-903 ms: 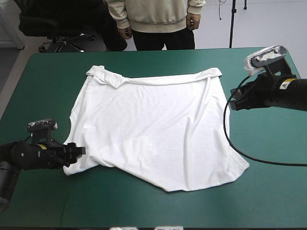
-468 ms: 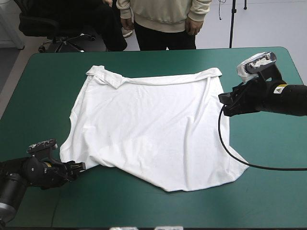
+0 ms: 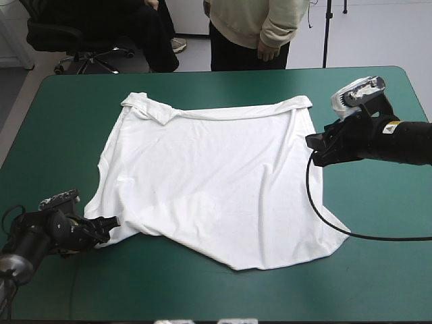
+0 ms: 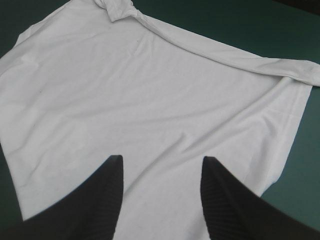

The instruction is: Fold the cloth

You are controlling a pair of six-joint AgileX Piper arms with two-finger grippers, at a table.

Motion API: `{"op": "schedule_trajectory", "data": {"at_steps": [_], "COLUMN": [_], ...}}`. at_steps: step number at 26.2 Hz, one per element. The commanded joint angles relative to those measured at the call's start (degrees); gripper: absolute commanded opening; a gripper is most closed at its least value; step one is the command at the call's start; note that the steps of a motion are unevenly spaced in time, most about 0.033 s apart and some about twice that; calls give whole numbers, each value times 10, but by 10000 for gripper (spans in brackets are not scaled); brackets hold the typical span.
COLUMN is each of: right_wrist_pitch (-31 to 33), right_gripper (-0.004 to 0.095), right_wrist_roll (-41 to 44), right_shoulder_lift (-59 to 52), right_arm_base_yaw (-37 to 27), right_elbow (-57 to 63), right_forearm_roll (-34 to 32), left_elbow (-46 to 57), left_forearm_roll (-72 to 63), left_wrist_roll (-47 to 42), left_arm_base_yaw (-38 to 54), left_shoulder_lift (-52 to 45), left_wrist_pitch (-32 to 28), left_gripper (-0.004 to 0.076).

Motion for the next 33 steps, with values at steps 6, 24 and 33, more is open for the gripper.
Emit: {"op": "schedule_trajectory", "data": {"at_steps": [6, 24, 33], "right_wrist_pitch": [-24, -46, -59], "right_gripper": [357, 347, 347], "right_wrist_roll": [-18, -35, -49], "right_shoulder_lift": [-10, -10, -10], "right_arm_base_yaw": [-6, -6, -6], "right_elbow": [-12, -12, -10], "right_forearm_roll": [29, 52, 48], "left_elbow": [-13, -221, -655], "left_forearm_roll": [-125, 60, 57], "left_wrist_roll": [116, 89, 98], "left_arm_base_yaw": [-2, 208, 296], "left_shoulder_lift": [93, 152, 442], "left_wrist_pitch": [-47, -166, -184], "left_gripper": [328, -17, -17]}}
